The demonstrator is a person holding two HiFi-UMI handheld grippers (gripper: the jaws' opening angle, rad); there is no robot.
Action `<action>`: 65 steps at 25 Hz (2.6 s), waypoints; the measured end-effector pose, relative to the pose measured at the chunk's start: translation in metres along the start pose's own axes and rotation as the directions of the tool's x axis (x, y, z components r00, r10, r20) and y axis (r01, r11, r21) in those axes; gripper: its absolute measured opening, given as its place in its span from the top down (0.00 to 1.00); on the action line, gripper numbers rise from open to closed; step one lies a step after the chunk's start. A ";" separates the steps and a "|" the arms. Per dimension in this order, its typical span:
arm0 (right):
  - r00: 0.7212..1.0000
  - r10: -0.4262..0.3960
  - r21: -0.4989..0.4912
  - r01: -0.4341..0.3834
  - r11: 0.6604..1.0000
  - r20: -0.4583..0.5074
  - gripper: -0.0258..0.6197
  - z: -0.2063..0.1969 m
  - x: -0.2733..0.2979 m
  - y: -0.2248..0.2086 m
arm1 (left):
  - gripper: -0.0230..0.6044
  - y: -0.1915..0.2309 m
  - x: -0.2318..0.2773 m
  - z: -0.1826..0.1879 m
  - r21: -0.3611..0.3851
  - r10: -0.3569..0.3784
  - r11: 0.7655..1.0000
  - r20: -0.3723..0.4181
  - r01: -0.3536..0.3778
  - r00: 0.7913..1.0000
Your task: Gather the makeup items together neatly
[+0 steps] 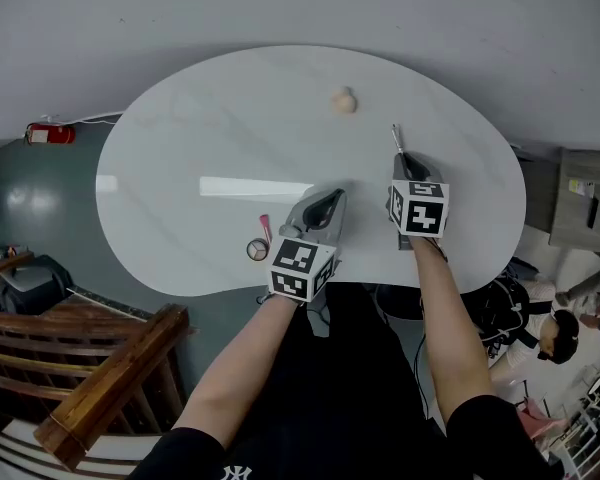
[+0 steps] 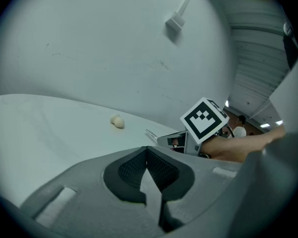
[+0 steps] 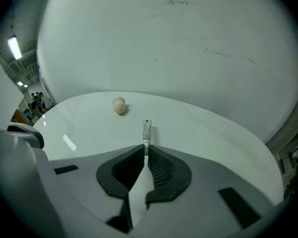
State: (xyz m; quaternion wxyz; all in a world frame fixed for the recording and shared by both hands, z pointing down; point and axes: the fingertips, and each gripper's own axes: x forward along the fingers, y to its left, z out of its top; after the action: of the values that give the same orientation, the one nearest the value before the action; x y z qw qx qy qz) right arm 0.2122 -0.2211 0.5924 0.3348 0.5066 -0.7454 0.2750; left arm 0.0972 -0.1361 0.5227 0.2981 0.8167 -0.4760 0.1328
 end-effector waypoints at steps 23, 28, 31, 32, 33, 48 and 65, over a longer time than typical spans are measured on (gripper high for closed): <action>0.995 -0.016 0.048 0.011 0.999 0.097 0.91 -0.026 -0.076 0.049 | 0.95 -0.034 -0.049 -0.007 0.068 -0.095 0.993 0.044 0.092 0.995; 0.994 -0.011 0.055 0.005 0.998 0.111 0.91 -0.037 -0.092 0.075 | 0.95 -0.032 -0.072 -0.012 0.084 -0.104 0.992 0.052 0.099 0.993; 0.992 -0.011 0.053 0.004 0.999 0.124 0.91 -0.040 -0.103 0.093 | 0.95 -0.029 -0.089 -0.013 0.096 -0.106 0.990 0.058 0.100 0.993; 0.992 -0.012 0.052 0.005 0.999 0.128 0.91 -0.041 -0.107 0.099 | 0.95 -0.027 -0.094 -0.013 0.098 -0.106 0.990 0.062 0.100 0.992; 0.991 -0.013 0.051 0.006 0.999 0.132 0.91 -0.042 -0.110 0.105 | 0.95 -0.025 -0.100 -0.013 0.099 -0.106 0.990 0.065 0.100 0.992; 0.985 0.013 0.033 -0.019 0.999 0.173 0.91 -0.068 -0.148 0.205 | 0.95 0.008 -0.182 -0.029 0.119 -0.097 0.989 0.098 0.085 0.990; 0.989 0.083 0.025 -0.087 0.996 0.123 0.90 -0.124 -0.129 0.279 | 0.95 0.050 -0.225 -0.072 0.098 -0.052 0.994 0.082 0.044 0.995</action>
State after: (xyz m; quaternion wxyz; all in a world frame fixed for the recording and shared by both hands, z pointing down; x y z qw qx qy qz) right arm 0.0118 0.0392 0.5494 0.2691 0.4951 -0.7812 0.2687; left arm -0.0556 0.0465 0.4844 0.2411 0.8463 -0.4612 0.1138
